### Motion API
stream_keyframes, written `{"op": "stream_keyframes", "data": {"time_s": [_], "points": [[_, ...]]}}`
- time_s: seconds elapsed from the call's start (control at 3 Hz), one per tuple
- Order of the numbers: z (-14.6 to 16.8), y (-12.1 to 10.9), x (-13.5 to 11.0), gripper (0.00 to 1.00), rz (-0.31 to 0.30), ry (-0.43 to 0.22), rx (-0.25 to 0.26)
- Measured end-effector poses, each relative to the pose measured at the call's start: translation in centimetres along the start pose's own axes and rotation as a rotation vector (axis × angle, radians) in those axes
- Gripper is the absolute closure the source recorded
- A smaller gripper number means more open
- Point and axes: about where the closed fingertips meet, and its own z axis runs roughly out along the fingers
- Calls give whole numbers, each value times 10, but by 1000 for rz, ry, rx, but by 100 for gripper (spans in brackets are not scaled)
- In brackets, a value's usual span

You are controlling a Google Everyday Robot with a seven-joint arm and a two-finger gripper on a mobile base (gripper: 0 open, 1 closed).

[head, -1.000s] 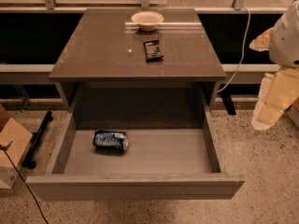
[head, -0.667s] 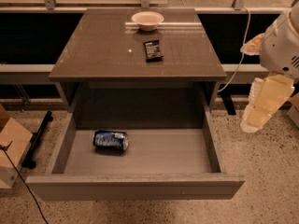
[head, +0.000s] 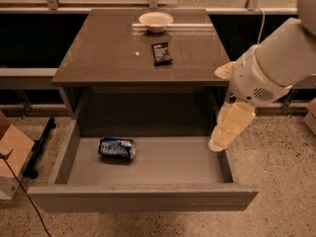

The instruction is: Pick pepsi can from top drawer and place on counter

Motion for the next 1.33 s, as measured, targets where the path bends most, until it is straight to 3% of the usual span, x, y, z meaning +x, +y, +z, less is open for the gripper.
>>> {"op": "stream_keyframes", "data": {"time_s": [1.33], "points": [[182,17,-71,0,90,-264,-117]]}}
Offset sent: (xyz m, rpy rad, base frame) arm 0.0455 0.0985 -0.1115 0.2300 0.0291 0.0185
